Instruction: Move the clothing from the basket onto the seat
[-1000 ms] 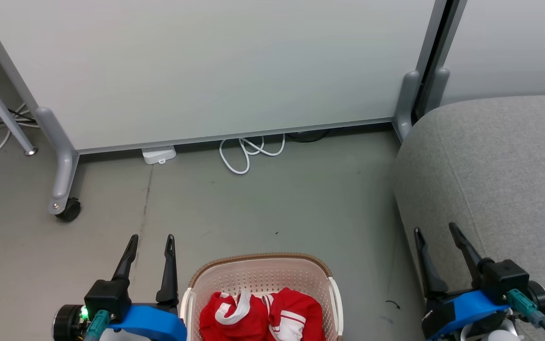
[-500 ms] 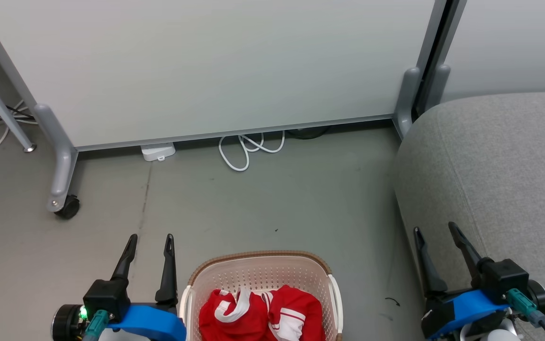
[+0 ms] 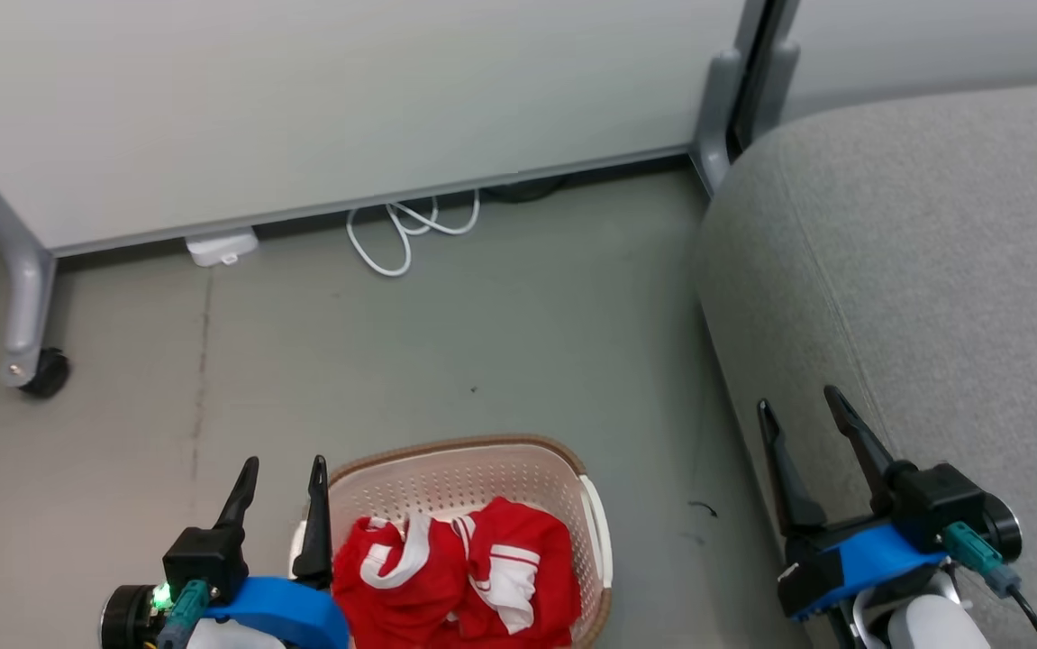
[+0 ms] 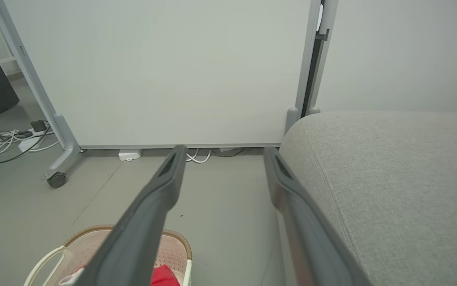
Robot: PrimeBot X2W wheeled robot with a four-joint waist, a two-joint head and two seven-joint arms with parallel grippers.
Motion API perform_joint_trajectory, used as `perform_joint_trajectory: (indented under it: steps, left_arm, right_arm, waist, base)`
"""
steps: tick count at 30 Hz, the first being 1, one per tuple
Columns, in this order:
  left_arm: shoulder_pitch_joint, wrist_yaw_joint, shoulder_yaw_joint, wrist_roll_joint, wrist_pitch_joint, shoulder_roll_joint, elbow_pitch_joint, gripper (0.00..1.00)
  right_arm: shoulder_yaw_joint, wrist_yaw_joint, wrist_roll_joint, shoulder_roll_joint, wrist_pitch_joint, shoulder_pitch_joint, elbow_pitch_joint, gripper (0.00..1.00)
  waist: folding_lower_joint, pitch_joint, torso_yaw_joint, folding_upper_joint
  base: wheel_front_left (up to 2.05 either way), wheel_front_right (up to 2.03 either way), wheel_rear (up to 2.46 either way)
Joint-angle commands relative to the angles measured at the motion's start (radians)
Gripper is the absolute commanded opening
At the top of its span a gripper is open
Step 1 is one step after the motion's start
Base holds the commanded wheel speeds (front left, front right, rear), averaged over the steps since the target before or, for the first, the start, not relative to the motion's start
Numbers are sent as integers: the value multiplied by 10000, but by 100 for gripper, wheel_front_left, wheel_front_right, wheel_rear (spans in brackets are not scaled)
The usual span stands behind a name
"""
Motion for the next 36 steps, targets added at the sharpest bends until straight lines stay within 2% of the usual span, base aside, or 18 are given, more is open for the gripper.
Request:
perform_joint_trajectory:
  steps: [1, 7, 12, 17, 24, 31, 36]
  left_arm:
    - [-196, -14, -3, 48, -26, 55, 163, 100]
    - [-997, -21, -86, 107, 62, 230, 1577, 100]
    - [-1892, -157, -296, 130, 606, 359, 2898, 100]
    - [-2861, -240, -623, 293, 1311, 470, 4120, 100]
    - [-4026, -393, -906, 281, 1628, 607, 5287, 100]
    - [-4956, -194, -855, 153, 2086, 692, 6259, 100]
    - [-5442, 246, -965, 290, 2414, 800, 6791, 100]
  right_arm:
    - [21, 4, 34, -44, -50, -223, -76, 100]
    - [216, 4, 126, -42, -68, -643, -309, 100]
    - [370, 4, 277, -39, -106, -941, -430, 100]
    - [444, 4, 471, -36, -119, -1188, -541, 100]
    - [668, 4, 736, -38, -123, -1572, -900, 100]
    - [820, 4, 976, -38, -125, -1831, -1241, 100]
    - [904, 4, 1068, -38, -126, -1969, -1401, 100]
  waist:
    - [0, 372, -346, 0]
    - [0, 1438, -981, 0]
    - [0, 2315, -1377, 0]
    - [0, 3218, -1609, 0]
    - [0, 4378, -1866, 0]
    - [0, 5252, -2009, 0]
    - [0, 5748, -2069, 0]
  base:
    - [0, 0, 0]
    - [0, 0, 0]
    - [0, 0, 0]
    - [0, 0, 0]
    - [0, 0, 0]
    - [0, 0, 0]
    - [0, 0, 0]
